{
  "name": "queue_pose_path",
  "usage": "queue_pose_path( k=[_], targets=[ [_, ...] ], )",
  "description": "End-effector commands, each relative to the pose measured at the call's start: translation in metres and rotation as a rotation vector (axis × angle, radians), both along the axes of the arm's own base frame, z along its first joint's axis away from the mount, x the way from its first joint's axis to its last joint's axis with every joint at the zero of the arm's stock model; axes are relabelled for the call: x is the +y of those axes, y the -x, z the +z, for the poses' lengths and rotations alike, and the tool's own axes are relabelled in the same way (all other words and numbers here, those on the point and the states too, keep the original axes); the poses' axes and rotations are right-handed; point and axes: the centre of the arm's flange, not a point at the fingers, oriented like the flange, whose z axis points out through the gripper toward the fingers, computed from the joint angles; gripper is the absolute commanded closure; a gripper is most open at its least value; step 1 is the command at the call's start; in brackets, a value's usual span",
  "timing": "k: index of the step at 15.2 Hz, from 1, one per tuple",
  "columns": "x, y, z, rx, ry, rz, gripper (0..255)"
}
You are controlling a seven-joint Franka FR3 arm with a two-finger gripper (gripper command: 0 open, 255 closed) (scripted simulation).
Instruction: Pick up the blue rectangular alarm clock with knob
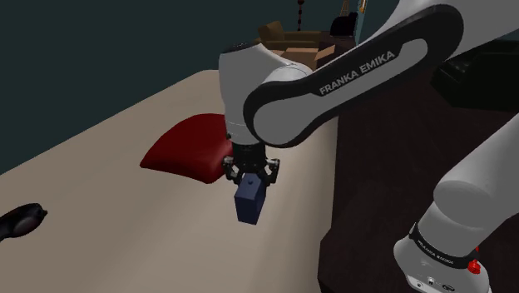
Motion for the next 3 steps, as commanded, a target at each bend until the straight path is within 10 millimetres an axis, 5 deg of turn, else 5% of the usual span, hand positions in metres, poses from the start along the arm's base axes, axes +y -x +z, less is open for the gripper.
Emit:
queue_pose_path(
  k=[1,3],
  targets=[
    [-0.0001,0.0015,0.0109,0.0,0.0,0.0,255],
    [-0.0001,0.0015,0.0117,0.0,0.0,0.0,255]
  ],
)
